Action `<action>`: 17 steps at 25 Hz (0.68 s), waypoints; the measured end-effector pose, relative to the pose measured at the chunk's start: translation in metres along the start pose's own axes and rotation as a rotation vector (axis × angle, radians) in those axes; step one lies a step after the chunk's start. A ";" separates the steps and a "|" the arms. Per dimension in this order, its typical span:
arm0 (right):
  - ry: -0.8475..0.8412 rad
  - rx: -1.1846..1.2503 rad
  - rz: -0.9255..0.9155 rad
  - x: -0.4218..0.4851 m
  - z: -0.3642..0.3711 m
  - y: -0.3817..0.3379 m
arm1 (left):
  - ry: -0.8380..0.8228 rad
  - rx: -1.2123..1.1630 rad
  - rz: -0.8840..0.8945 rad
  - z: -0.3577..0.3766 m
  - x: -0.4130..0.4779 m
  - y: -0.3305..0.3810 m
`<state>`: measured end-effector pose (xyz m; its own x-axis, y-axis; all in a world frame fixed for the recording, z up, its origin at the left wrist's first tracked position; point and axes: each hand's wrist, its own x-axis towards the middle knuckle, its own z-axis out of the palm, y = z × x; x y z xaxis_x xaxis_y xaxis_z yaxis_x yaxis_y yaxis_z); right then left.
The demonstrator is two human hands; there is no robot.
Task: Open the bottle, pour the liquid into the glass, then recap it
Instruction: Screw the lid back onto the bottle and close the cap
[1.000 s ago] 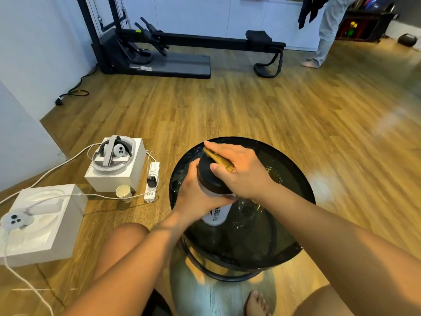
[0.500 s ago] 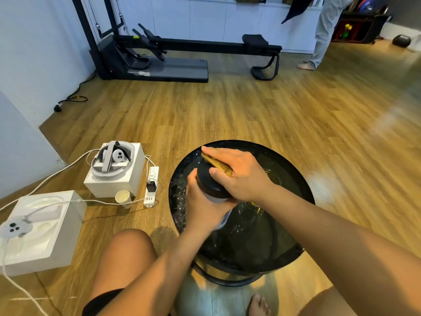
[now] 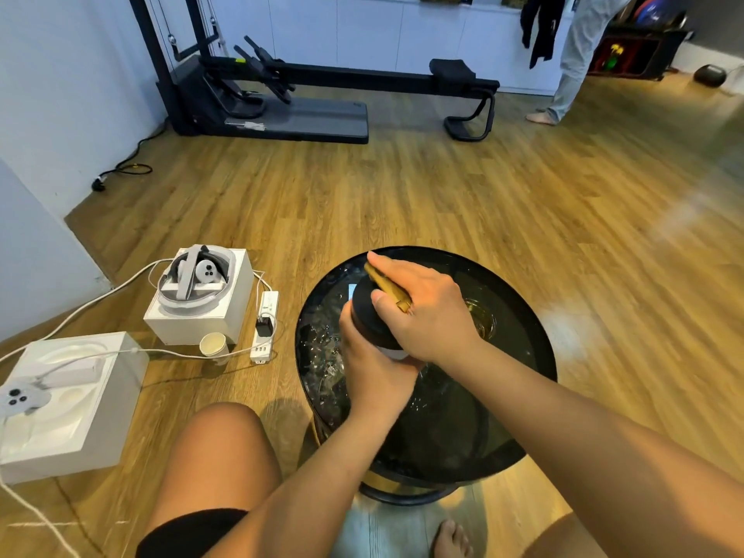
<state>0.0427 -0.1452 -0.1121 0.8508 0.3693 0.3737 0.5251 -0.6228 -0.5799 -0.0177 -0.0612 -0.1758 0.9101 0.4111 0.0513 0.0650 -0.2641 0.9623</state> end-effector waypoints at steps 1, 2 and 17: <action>-0.021 0.005 -0.005 0.000 -0.003 0.001 | -0.011 0.016 0.030 -0.004 0.003 -0.004; -0.059 0.014 -0.023 0.001 -0.006 0.002 | -0.051 0.019 0.063 -0.011 0.010 -0.009; -0.130 0.023 -0.050 0.007 -0.011 0.009 | -0.197 0.040 0.042 -0.026 0.030 -0.014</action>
<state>0.0530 -0.1564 -0.1069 0.8178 0.4867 0.3070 0.5663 -0.5856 -0.5801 -0.0017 -0.0221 -0.1803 0.9746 0.2213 0.0342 0.0378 -0.3132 0.9489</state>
